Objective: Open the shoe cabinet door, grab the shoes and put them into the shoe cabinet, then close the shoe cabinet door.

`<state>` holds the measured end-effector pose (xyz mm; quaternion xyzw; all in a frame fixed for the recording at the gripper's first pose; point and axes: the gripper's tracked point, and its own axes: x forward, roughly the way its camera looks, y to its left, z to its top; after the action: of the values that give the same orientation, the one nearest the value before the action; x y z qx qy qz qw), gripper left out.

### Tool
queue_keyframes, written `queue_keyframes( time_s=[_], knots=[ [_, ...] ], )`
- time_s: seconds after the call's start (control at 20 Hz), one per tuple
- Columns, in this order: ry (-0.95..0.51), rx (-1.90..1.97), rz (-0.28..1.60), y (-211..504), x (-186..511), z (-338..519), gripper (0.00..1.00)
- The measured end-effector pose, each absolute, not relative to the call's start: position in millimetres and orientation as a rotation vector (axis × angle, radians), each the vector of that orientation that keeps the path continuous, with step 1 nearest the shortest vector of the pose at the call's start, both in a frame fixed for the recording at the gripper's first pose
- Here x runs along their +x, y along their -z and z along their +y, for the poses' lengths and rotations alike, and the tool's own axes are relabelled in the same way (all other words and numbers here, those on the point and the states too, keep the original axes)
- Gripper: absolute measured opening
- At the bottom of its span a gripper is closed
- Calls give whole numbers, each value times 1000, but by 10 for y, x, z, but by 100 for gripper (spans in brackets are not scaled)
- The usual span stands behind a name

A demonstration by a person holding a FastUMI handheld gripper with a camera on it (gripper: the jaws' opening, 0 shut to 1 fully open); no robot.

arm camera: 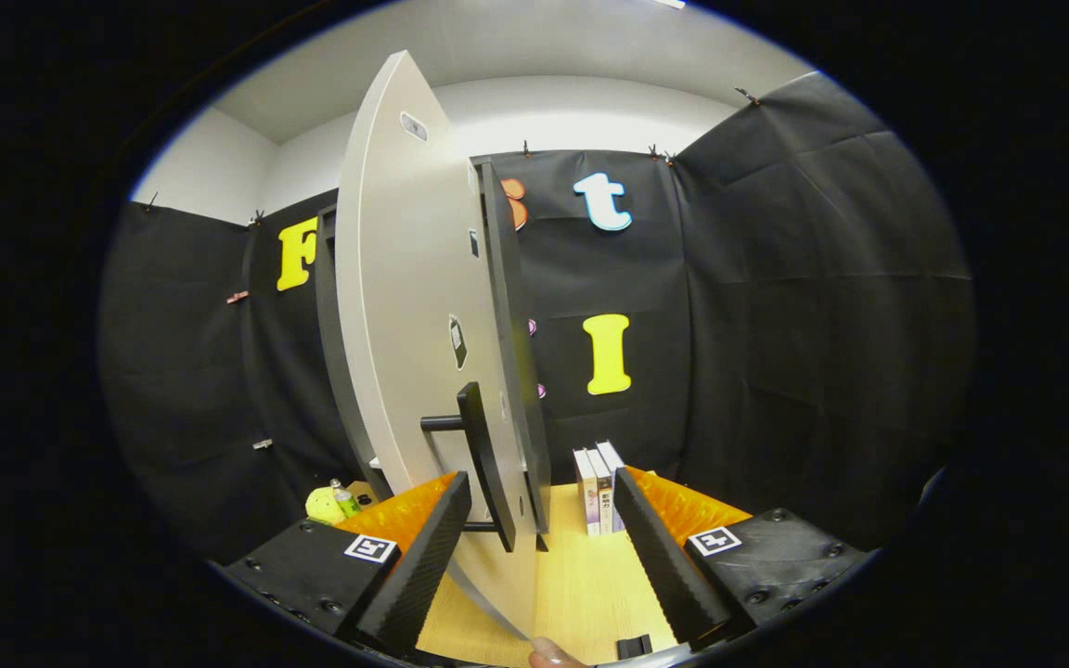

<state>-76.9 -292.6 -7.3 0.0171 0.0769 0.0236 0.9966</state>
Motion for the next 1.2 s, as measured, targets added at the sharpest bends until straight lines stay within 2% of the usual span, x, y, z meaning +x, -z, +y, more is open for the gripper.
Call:
queue_keyframes(
  time_s=[0.5,0.95,1.2],
  knots=[
    [-96,51,149,130,-698,-2634,98],
    [-137,62,166,280,-540,-1737,98],
    [-138,60,172,305,-165,-1142,98]
  ],
)
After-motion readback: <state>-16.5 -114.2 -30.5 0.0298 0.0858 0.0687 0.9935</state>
